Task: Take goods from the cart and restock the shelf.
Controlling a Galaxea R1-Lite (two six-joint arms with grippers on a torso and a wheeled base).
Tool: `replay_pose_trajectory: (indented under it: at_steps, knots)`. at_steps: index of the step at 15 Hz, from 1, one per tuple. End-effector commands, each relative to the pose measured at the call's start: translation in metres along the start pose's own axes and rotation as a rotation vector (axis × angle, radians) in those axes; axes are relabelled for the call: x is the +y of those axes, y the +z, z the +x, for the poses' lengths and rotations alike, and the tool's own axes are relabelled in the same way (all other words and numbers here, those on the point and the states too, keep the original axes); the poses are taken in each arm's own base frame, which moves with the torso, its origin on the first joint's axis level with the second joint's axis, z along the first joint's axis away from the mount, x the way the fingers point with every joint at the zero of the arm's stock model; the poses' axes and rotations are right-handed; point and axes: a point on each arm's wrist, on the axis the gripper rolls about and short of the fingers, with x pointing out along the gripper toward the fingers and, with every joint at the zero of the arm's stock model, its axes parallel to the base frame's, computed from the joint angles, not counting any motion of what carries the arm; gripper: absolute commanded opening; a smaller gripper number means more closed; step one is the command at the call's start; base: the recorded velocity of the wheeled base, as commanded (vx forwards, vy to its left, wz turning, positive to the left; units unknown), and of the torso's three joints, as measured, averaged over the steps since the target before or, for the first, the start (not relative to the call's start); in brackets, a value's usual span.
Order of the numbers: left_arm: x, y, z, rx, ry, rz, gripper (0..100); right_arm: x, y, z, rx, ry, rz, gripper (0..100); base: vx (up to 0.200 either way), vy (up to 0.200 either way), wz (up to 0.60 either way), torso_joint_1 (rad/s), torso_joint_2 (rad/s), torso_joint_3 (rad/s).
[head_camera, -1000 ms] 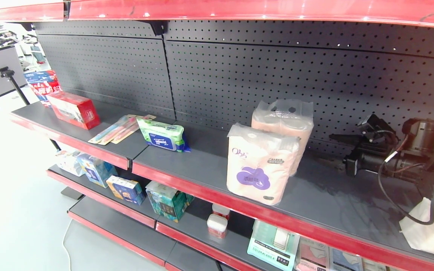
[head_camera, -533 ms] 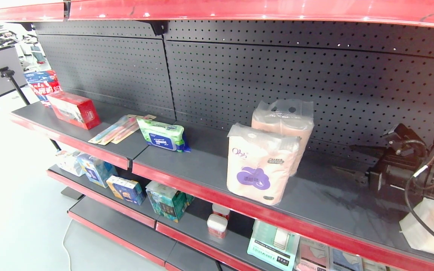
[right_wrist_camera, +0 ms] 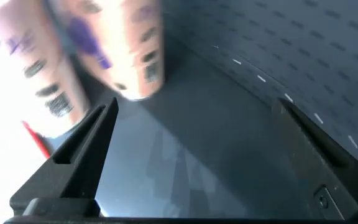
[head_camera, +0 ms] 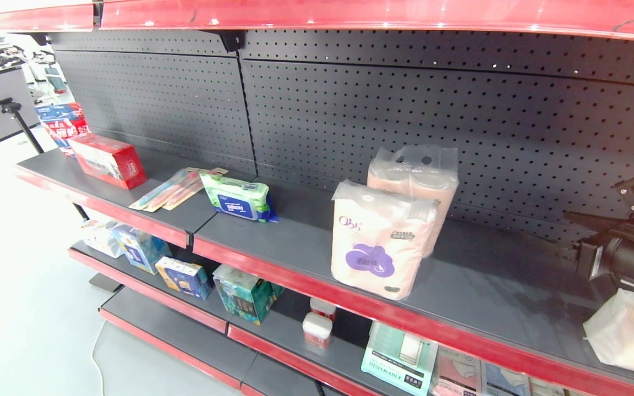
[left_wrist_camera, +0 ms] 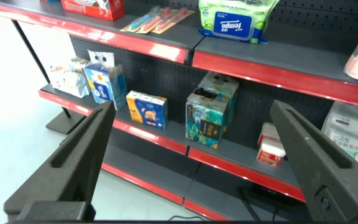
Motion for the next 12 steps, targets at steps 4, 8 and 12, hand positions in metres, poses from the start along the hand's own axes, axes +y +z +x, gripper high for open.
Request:
replay_pose_trajectory:
  at_steps: [4, 8, 12]
  knots:
    - [0.0, 0.0, 0.0, -0.001, 0.001, -0.001, 100, 0.051, -0.023, -0.095, -0.017, -0.256, 0.023, 100, 0.0, 0.0, 0.0, 0.0, 0.0, 0.0]
    - [0.0, 0.0, 0.0, -0.001, 0.001, -0.001, 100, 0.081, -0.042, -0.166, -0.009, -0.501, 0.034, 100, 0.0, 0.0, 0.0, 0.0, 0.0, 0.0]
    - [0.0, 0.0, 0.0, -0.001, 0.002, -0.001, 100, 0.102, -0.063, -0.197, -0.07, -0.474, 0.043, 100, 0.0, 0.0, 0.0, 0.0, 0.0, 0.0]
